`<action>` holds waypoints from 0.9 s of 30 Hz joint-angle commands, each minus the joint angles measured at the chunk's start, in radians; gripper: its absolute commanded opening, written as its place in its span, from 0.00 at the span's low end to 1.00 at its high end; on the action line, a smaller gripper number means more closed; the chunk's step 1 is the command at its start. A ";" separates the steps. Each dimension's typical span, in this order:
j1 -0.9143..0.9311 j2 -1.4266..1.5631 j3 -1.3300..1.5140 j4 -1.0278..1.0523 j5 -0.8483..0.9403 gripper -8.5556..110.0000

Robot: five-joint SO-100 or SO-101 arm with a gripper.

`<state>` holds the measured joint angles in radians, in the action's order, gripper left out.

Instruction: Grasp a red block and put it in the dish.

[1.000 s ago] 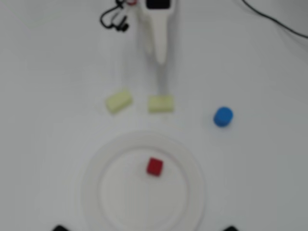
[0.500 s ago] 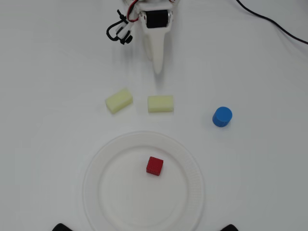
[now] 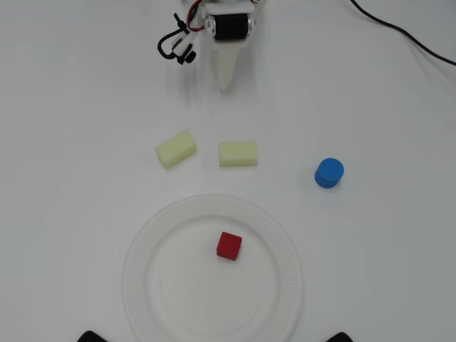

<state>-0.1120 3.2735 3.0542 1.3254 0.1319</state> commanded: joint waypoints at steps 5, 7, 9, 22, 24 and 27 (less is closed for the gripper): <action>-0.006 0.178 0.110 0.040 0.003 0.07; -0.006 0.178 0.115 0.041 -0.017 0.07; -0.006 0.178 0.115 0.041 -0.023 0.07; -0.008 0.178 0.115 0.041 -0.017 0.08; -0.008 0.178 0.115 0.041 -0.020 0.07; -0.008 0.178 0.115 0.041 -0.015 0.07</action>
<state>-0.1120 3.2735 3.0664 1.3254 0.1135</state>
